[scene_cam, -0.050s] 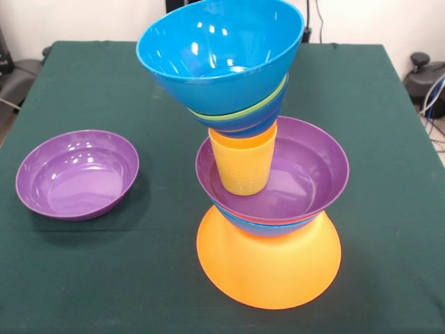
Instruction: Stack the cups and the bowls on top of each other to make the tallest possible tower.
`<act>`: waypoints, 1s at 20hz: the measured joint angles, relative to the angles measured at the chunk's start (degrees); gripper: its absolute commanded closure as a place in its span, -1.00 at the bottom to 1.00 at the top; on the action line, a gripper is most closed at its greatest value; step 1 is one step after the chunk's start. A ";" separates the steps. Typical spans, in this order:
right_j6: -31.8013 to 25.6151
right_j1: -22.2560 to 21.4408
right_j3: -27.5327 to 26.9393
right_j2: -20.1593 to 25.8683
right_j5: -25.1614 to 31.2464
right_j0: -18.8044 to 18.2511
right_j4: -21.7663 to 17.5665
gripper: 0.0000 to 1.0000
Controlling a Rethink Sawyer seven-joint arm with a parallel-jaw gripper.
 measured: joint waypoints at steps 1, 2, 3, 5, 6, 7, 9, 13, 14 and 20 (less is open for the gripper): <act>-0.45 0.21 -0.30 -0.34 -0.01 -0.25 0.51 1.00; -1.42 0.60 -0.84 -0.96 -0.01 -0.72 1.48 1.00; -2.03 0.82 -1.09 -1.34 0.01 -0.99 2.05 1.00; -3.48 1.32 -1.58 -2.42 -0.01 -1.66 3.58 1.00; -4.93 1.84 -2.12 -3.64 0.01 -2.34 5.11 1.00; -5.35 1.99 -2.29 -4.02 -0.01 -2.56 5.62 1.00; -6.55 2.49 -2.74 -5.22 0.01 -3.26 7.12 1.00; -8.20 3.47 -3.18 -7.71 -0.01 -4.35 9.92 1.00; -8.36 3.63 -3.26 -8.06 -0.01 -4.51 10.40 1.00; -9.12 5.18 -3.94 -11.33 -0.01 -5.79 14.34 1.00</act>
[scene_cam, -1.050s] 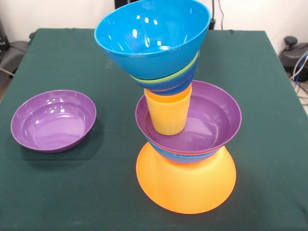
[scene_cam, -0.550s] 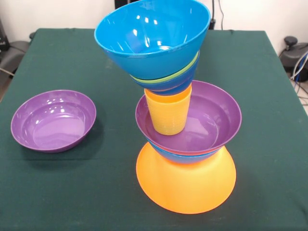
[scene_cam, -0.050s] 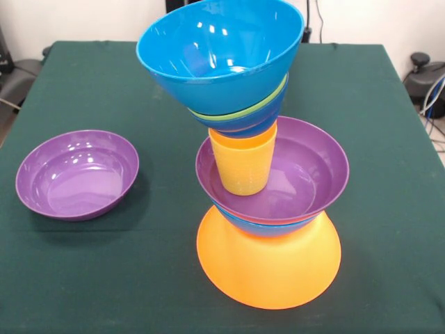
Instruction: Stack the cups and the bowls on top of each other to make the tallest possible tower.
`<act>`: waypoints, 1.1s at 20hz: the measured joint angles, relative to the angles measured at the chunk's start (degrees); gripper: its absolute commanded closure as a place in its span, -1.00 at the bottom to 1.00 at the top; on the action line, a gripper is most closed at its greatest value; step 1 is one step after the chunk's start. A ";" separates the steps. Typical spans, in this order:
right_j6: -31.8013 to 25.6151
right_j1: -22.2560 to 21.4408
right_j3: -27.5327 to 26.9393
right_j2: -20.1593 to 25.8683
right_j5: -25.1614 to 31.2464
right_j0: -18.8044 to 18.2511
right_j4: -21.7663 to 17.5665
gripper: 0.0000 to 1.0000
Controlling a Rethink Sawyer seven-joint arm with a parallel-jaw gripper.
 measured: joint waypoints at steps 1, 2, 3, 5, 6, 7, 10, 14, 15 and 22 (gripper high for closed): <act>0.00 0.17 -0.03 -0.26 0.00 -0.10 0.37 1.00; -0.09 0.70 -0.09 -1.09 0.00 -0.40 1.45 1.00; -0.09 0.86 -0.08 -1.39 0.00 -0.49 1.73 1.00; -0.09 1.36 -0.09 -2.47 0.00 -0.80 2.69 1.00; -0.09 1.52 -0.09 -2.84 0.00 -0.91 3.07 1.00; -0.09 1.67 -0.09 -3.22 0.00 -1.01 3.45 1.00; -0.12 2.30 -0.10 -4.90 -0.01 -1.45 5.37 1.00; -0.49 2.90 -0.11 -6.83 -0.01 -1.89 7.48 1.00; -0.74 3.26 -0.12 -7.85 -0.01 -2.23 8.81 1.00; -0.78 4.08 -0.13 -10.83 -0.11 -3.23 12.22 1.00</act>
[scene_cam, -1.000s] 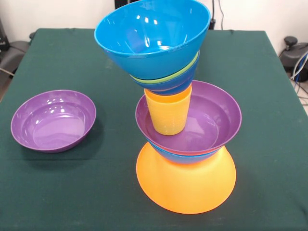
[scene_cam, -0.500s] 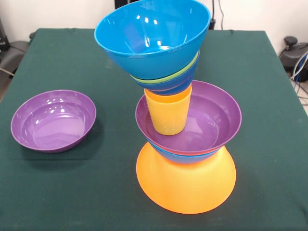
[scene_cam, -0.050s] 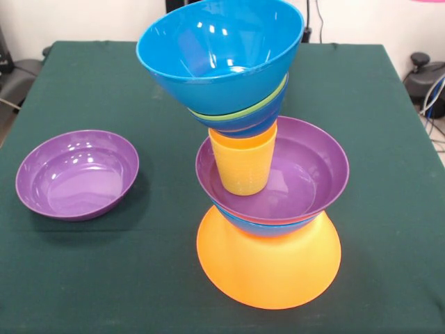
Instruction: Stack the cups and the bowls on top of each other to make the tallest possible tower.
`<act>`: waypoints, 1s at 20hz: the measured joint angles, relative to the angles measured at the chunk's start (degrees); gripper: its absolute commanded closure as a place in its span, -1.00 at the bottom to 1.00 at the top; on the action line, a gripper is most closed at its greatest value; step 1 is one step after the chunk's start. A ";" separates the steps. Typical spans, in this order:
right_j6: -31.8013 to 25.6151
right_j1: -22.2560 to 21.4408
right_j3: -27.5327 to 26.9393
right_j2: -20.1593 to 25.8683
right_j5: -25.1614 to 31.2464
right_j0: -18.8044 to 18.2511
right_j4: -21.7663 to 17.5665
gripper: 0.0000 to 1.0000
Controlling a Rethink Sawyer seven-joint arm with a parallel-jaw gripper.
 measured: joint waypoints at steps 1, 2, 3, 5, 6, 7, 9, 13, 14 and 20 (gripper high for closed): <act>-0.01 0.10 0.00 -0.41 -0.07 -0.14 0.52 1.00; -0.01 0.34 -0.11 -1.62 -0.50 -0.56 1.96 1.00; -0.01 0.43 -0.16 -1.98 -0.64 -0.69 2.38 1.00; -0.05 0.68 -0.26 -3.10 -1.05 -1.10 3.77 1.00; -0.08 0.77 -0.27 -3.48 -1.20 -1.24 4.28 1.00; -0.12 0.86 -0.27 -3.87 -1.35 -1.37 4.79 1.00; -0.42 1.14 -0.28 -4.92 -1.76 -1.67 6.13 1.00; -1.54 1.83 -0.31 -7.53 -2.70 -2.18 9.19 1.00; -1.86 1.99 -0.35 -8.26 -2.80 -2.34 9.99 1.00; -3.57 2.70 -0.46 -12.59 -2.93 -3.40 15.01 1.00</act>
